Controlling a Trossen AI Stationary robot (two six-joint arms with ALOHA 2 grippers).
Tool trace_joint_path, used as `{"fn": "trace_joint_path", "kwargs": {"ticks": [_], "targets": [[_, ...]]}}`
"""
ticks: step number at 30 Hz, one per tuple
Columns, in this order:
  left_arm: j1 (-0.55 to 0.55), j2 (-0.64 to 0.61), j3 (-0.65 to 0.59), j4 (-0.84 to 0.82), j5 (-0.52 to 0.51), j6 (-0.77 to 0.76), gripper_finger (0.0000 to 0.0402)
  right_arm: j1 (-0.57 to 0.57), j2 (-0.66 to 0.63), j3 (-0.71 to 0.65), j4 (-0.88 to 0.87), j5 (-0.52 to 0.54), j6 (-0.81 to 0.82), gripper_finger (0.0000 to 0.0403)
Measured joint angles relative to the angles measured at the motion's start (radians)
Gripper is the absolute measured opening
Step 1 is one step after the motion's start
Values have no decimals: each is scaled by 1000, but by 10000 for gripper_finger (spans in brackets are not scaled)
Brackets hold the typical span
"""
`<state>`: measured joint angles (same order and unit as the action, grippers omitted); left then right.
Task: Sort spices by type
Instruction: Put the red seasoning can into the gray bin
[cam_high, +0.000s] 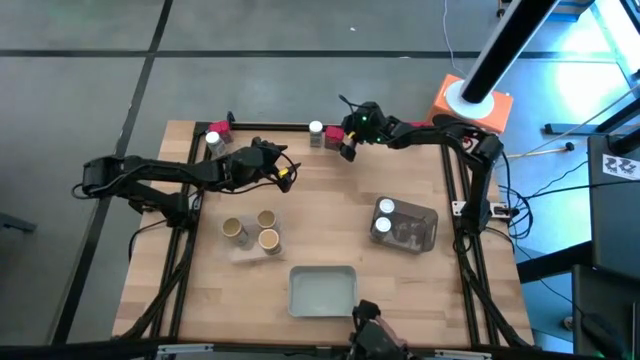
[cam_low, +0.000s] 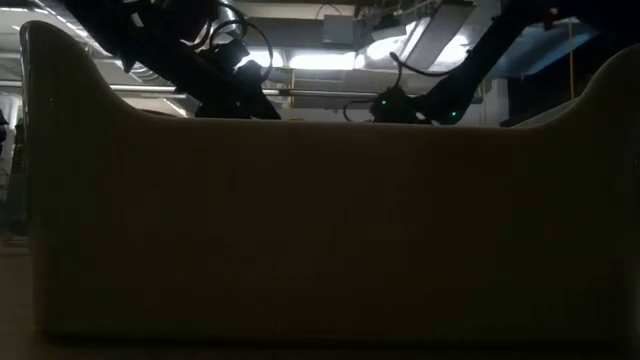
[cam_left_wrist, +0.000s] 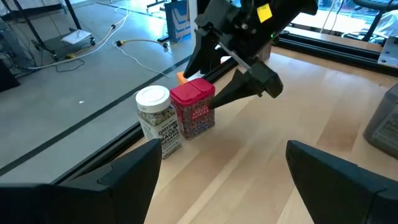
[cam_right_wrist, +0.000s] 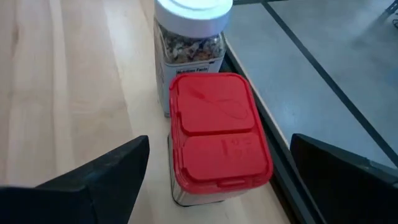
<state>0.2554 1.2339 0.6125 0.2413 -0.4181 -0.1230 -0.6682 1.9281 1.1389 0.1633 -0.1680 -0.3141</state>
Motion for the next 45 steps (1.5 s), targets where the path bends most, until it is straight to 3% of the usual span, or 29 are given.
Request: {"fn": "trace_joint_path", "kwargs": {"ticks": [10,23,33,45], "targets": [[1,0,0,0,0,-2,327,0,54,0,17,-9,0,367],[1,0,0,-3,0,-7,327,2,51,0,30,-10,-16,188],[1,-1,1,-28,0,-10,327,44,3,-1,-12,-4,-43,189],[-17,-1,1,-23,-2,-31,327,119,-153,-1,-180,23,-45,189]]}}
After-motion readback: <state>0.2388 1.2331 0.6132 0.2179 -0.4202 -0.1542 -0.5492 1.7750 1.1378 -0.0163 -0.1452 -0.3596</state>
